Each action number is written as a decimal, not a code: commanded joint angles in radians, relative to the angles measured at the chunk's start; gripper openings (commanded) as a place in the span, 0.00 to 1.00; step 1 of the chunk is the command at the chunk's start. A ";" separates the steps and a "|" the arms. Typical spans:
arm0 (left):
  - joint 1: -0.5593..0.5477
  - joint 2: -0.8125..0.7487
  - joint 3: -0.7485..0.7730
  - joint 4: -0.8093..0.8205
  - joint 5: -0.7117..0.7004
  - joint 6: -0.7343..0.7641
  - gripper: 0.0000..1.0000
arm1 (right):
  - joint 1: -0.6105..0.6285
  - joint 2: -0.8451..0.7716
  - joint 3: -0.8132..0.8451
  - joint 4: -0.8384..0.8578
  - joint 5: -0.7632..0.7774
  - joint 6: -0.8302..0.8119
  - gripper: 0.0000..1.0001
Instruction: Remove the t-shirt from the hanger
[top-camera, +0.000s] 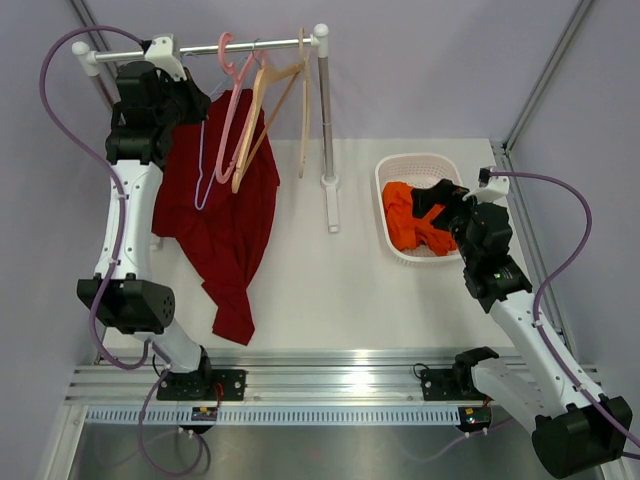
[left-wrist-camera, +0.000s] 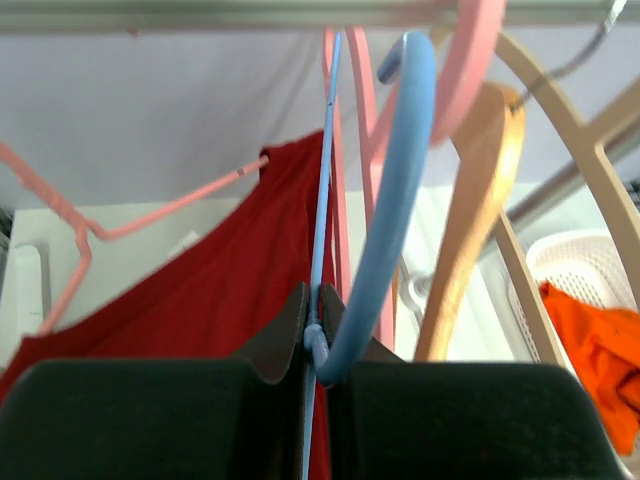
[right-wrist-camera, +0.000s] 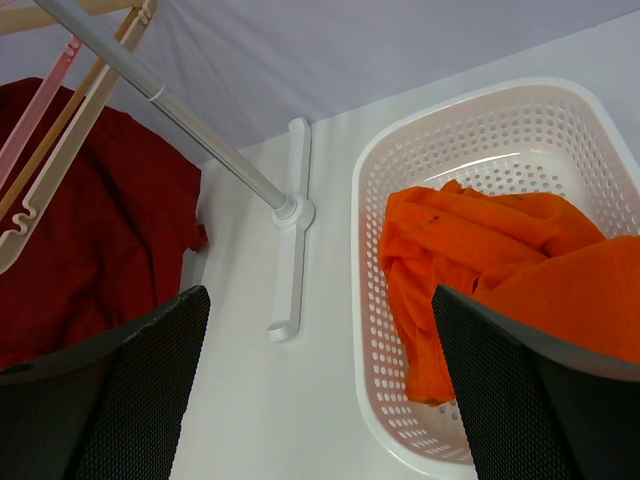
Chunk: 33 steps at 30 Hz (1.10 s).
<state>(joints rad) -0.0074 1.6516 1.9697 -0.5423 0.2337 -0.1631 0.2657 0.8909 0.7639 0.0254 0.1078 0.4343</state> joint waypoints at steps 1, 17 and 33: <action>-0.003 0.042 0.109 0.071 -0.060 -0.015 0.00 | -0.002 -0.006 0.002 0.037 -0.031 0.007 0.99; -0.029 0.244 0.264 0.062 -0.082 -0.013 0.00 | -0.002 0.016 0.000 0.056 -0.065 0.021 1.00; -0.042 0.027 0.006 0.130 -0.106 0.028 0.77 | -0.002 -0.024 -0.005 0.056 -0.094 0.037 1.00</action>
<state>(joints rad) -0.0460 1.7672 1.9770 -0.4656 0.1413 -0.1467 0.2657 0.9005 0.7624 0.0410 0.0383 0.4580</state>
